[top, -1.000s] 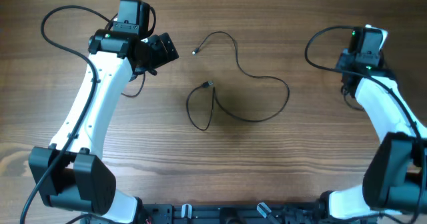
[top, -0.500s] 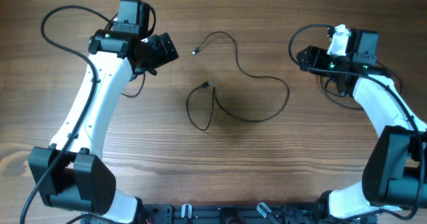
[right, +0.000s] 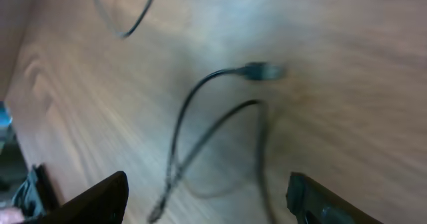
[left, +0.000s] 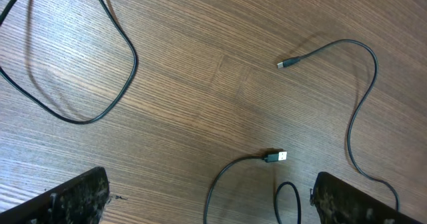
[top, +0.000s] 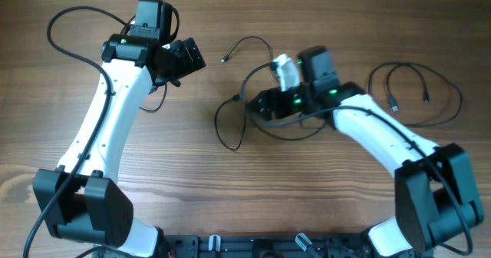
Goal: Untangle cables
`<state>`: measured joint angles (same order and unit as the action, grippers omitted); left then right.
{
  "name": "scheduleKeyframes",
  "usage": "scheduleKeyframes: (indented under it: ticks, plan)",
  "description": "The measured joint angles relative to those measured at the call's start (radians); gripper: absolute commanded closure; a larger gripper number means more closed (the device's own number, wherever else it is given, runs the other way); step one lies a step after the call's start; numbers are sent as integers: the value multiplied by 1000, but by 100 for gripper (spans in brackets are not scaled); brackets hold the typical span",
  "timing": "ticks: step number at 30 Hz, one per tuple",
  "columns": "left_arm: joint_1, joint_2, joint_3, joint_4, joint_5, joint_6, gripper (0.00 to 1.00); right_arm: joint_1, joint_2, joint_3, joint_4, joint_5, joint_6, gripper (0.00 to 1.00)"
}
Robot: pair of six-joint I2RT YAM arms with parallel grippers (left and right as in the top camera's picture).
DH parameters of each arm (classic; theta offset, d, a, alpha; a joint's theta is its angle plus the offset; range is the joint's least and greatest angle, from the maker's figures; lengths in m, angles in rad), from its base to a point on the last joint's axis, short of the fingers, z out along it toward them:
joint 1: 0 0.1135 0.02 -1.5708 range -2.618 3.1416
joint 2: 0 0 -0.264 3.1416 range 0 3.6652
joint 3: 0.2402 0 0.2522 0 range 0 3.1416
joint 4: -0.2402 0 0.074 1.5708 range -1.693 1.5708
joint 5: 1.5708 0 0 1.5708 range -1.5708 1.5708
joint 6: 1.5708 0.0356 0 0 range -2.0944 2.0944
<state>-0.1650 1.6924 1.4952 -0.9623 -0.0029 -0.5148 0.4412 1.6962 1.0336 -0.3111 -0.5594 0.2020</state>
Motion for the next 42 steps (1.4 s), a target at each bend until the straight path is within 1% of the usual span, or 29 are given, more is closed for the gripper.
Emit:
scheduleKeyframes:
  ticks: [1, 2, 3, 4, 6, 8, 9, 11, 12, 13, 15, 16, 17, 18, 20, 23, 24, 26, 27, 28, 29, 30, 32, 34, 38, 39, 40, 42]
  plan:
    - [0, 0, 0, 0, 0, 0, 0, 28, 0, 0, -3, 41, 24, 25]
    - [0, 0, 0, 0, 0, 0, 0, 84, 0, 0, -11, 72, 37, 26]
    - [0, 0, 0, 0, 0, 0, 0, 108, 0, 0, -13, 106, 45, 27]
    - [0, 0, 0, 0, 0, 0, 0, 132, 0, 0, -19, 157, 48, 31]
    - [0, 0, 0, 0, 0, 0, 0, 182, 0, -1, -22, 277, 60, 50]
    - [0, 0, 0, 0, 0, 0, 0, 212, 9, -1, -18, 380, 66, 57]
    - [0, 0, 0, 0, 0, 0, 0, 221, 26, -1, -18, 449, 62, 69]
    - [0, 0, 0, 0, 0, 0, 0, 219, 51, -1, -17, 506, 37, 87]
    - [0, 0, 0, 0, 0, 0, 0, 215, 61, -2, -13, 525, 6, 89]
    - [0, 0, 0, 0, 0, 0, 0, 212, 64, -5, 0, 547, -35, 89]
    - [0, 0, 0, 0, 0, 0, 0, 204, 65, -6, 50, 592, -142, 83]
    - [0, 0, 0, 0, 0, 0, 0, 201, 65, -6, 74, 616, -190, 76]
    - [0, 0, 0, 0, 0, 0, 0, 196, 66, -6, 93, 633, -230, 72]
    - [0, 0, 0, 0, 0, 0, 0, 191, 66, -6, 107, 647, -266, 73]
    - [0, 0, 0, 0, 0, 0, 0, 168, 66, -6, 118, 660, -316, 76]
    - [0, 0, 0, 0, 0, 0, 0, 112, 66, -6, 137, 673, -359, 75]
    - [0, 0, 0, 0, 0, 0, 0, 88, 66, -6, 139, 673, -365, 72]
    - [0, 0, 0, 0, 0, 0, 0, 50, 66, -6, 141, 669, -391, 47]
    - [0, 0, 0, 0, 0, 0, 0, 24, 66, -6, 141, 649, -414, 38]
    - [0, 0, 0, 0, 0, 0, 0, 14, 66, -6, 149, 637, -427, 34]
    - [0, 0, 0, 0, 0, 0, 0, 6, 66, -8, 179, 626, -438, 25]
    - [0, 0, 0, 0, 0, 0, 0, -1, 66, -8, 206, 611, -444, 21]
    - [0, 0, 0, 0, 0, 0, 0, -23, 67, -8, 232, 561, -451, 18]
    - [0, 0, 0, 0, 0, 0, 0, -71, 87, -8, 251, 462, -454, 15]
    - [0, 0, 0, 0, 0, 0, 0, -148, 211, -10, 245, 237, -400, 16]
    - [0, 0, 0, 0, 0, 0, 0, -159, 225, -12, 243, 140, -377, 13]
    - [0, 0, 0, 0, 0, 0, 0, -163, 225, -12, 243, 76, -362, 8]
    - [0, 0, 0, 0, 0, 0, 0, -160, 224, -12, 245, -27, -333, 7]
